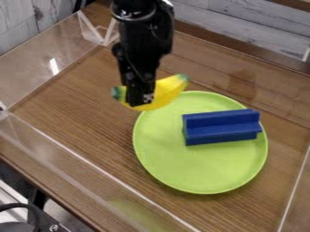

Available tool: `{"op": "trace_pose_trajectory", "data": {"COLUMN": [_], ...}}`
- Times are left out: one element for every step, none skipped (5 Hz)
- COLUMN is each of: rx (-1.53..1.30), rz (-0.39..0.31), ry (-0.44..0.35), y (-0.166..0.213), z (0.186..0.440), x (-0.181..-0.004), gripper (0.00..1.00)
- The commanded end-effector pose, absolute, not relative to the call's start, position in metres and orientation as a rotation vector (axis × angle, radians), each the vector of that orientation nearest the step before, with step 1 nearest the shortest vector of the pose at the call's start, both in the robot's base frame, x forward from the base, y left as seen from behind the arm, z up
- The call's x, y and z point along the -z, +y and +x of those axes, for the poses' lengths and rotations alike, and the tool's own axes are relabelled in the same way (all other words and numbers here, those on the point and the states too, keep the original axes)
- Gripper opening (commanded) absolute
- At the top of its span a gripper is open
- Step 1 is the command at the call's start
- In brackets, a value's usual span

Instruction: Remove the banana from inside the green plate and put it on the table

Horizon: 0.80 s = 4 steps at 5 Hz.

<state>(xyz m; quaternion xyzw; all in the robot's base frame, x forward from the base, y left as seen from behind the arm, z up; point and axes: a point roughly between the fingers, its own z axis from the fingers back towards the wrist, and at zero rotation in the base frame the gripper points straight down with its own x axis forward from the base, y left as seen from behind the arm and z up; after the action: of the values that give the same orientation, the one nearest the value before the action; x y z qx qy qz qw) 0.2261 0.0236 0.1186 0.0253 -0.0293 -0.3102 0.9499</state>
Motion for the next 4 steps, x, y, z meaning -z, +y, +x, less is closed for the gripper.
{"op": "trace_pose_trajectory", "data": {"rx": [0.649, 0.663, 0.675, 0.686], "rz": [0.081, 0.084, 0.088, 0.094], "ry": [-0.104, -0.097, -0.09, -0.081], "y": [0.034, 0.043, 0.05, 0.059], "z": [0.242, 0.248, 0.253, 0.257], "x": [-0.128, -0.124, -0.12, -0.116], "gripper": [0.0, 0.0, 0.0, 0.0]}}
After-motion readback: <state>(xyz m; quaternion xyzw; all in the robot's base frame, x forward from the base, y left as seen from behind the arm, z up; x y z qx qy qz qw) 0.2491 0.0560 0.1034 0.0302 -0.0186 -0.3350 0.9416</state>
